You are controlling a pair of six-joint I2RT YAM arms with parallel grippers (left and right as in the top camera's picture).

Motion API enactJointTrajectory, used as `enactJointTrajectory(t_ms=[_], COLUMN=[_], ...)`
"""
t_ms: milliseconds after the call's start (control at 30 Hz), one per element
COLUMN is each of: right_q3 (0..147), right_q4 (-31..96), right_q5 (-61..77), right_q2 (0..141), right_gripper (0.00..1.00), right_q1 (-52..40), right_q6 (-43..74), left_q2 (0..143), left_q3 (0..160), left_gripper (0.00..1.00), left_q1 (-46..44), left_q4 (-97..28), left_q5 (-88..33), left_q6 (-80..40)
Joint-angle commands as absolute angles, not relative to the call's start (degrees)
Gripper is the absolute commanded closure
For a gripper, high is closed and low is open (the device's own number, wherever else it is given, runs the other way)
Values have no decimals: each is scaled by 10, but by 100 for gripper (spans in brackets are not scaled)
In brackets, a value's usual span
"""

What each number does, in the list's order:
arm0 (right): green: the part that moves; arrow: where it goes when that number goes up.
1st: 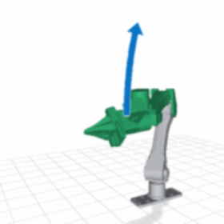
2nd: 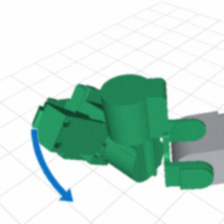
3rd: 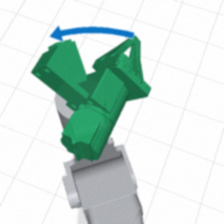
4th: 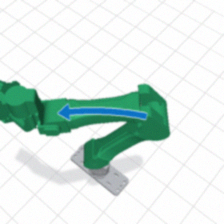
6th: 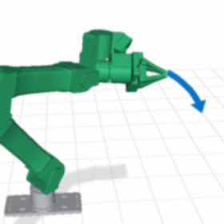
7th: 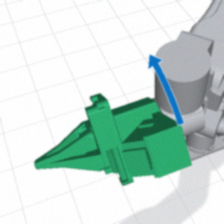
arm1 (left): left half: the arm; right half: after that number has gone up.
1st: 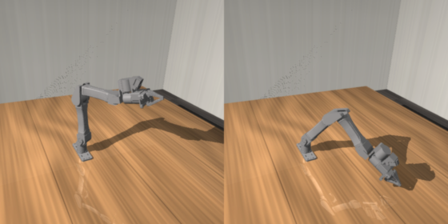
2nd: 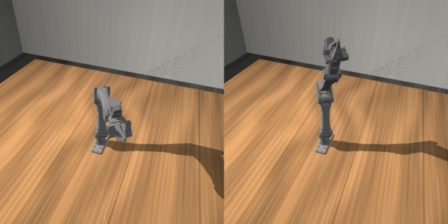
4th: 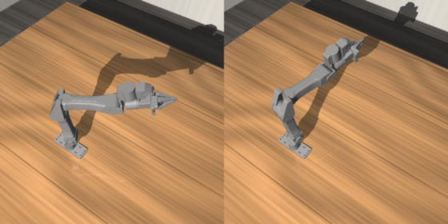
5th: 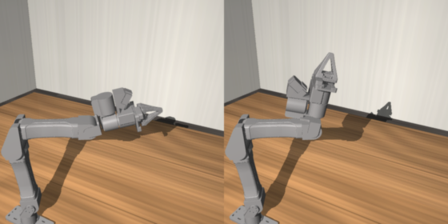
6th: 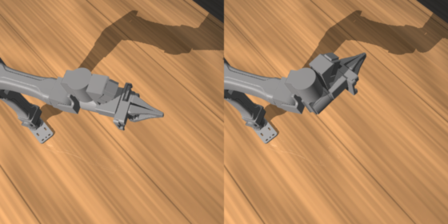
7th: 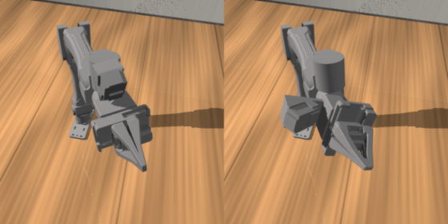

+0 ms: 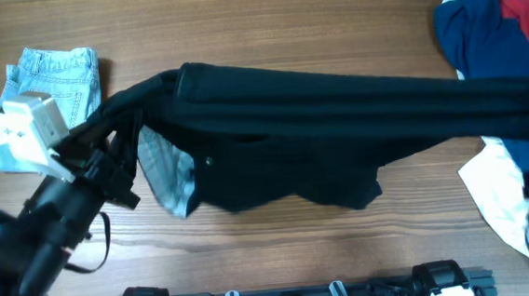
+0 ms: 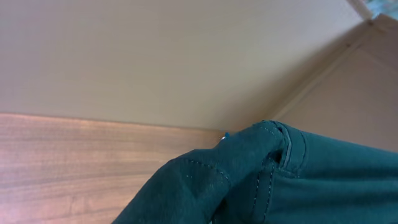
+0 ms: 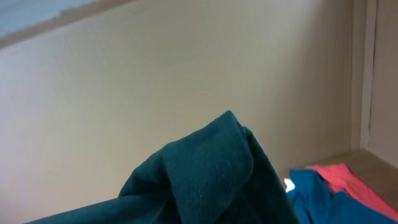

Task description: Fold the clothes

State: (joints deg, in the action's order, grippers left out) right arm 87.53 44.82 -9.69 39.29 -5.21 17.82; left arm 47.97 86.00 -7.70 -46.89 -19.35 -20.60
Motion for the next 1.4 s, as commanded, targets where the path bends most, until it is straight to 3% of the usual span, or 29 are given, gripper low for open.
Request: enactJointTrajectory(t_ms=[0, 200, 367, 400, 433, 467, 500, 533, 600, 700, 1100, 1367], right_q3=[883, 883, 883, 883, 883, 883, 883, 883, 883, 883, 881, 855], right_q4=[458, 425, 323, 303, 288, 272, 262, 262, 276, 323, 622, 700], right_q5=[-158, -103, -48, -45, -43, -43, -43, -44, -39, -40, 0, 61], right_q2=[504, 728, 907, 933, 952, 973, 992, 1002, 1011, 1003, 979, 979], right_gripper=[96, 96, 96, 93, 85, 66, 44, 35, 23, 17, 14, 11], right_q1=[-46, -46, -46, -46, -46, -46, -46, -46, -46, -46, -46, -46], right_q6=[165, 165, 165, 166, 167, 167, 167, 167, 166, 160, 167, 147], left_q2=[569, 791, 967, 995, 1014, 1038, 1056, 1070, 1084, 1080, 1036, 1070], left_q3=[864, 864, 864, 864, 864, 864, 864, 864, 864, 864, 863, 851], left_gripper=[96, 96, 96, 96, 95, 89, 61, 41, 16, 0, 4, 19], left_q1=[-64, -52, -42, -42, -42, -42, -42, -41, -39, -35, -54, -68], left_q4=[-476, -433, -344, -322, -306, -285, -268, -258, -260, -291, -575, -620], left_q5=[-119, -108, -108, -108, -105, -93, -79, -63, -52, -53, -151, -116], left_q6=[-183, -167, -167, -167, -167, -167, -167, -167, -167, -168, -169, -137])
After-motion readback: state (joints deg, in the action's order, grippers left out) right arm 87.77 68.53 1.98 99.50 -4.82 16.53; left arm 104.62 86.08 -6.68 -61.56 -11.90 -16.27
